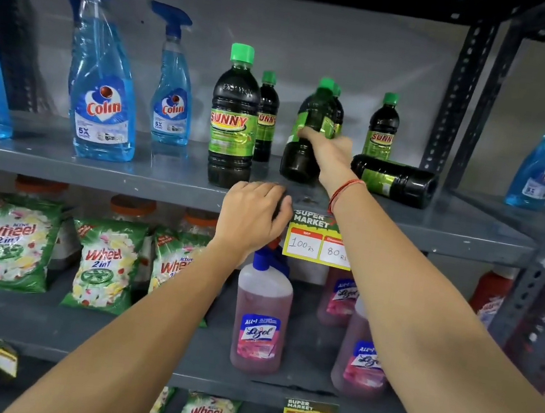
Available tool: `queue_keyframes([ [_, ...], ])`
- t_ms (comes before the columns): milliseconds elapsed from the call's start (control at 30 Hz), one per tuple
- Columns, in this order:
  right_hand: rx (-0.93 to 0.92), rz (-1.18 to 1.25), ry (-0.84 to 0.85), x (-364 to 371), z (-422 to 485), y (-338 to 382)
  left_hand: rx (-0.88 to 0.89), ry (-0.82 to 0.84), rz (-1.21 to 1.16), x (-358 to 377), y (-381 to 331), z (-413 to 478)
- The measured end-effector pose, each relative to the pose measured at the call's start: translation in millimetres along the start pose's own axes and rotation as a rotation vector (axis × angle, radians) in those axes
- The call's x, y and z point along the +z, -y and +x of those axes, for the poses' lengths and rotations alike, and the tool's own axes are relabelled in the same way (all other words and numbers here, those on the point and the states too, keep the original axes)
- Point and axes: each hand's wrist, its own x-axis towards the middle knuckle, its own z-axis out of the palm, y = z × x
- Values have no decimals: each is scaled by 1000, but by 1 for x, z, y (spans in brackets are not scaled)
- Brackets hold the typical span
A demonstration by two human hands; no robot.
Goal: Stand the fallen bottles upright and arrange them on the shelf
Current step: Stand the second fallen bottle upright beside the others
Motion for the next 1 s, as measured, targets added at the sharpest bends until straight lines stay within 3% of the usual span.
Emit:
queue_keyframes([
  [133,-239,-304,3,-4,1,-4,10,-25,2,1,2,0],
  [233,-331,-383,34,-10,0,-8,-5,-29,-7,2,1,0],
  [467,-118,-202,375,-31,0,-14,-16,-26,2,3,0,-1],
  [667,-213,-328,254,-29,-1,-17,-23,-32,6,1,-1,-1],
  [833,-118,-205,399,-34,5,-19,-27,-28,7,1,-1,-1],
  [1000,-241,-360,232,-30,-3,-20,-25,-18,-1,-1,-2,-1],
])
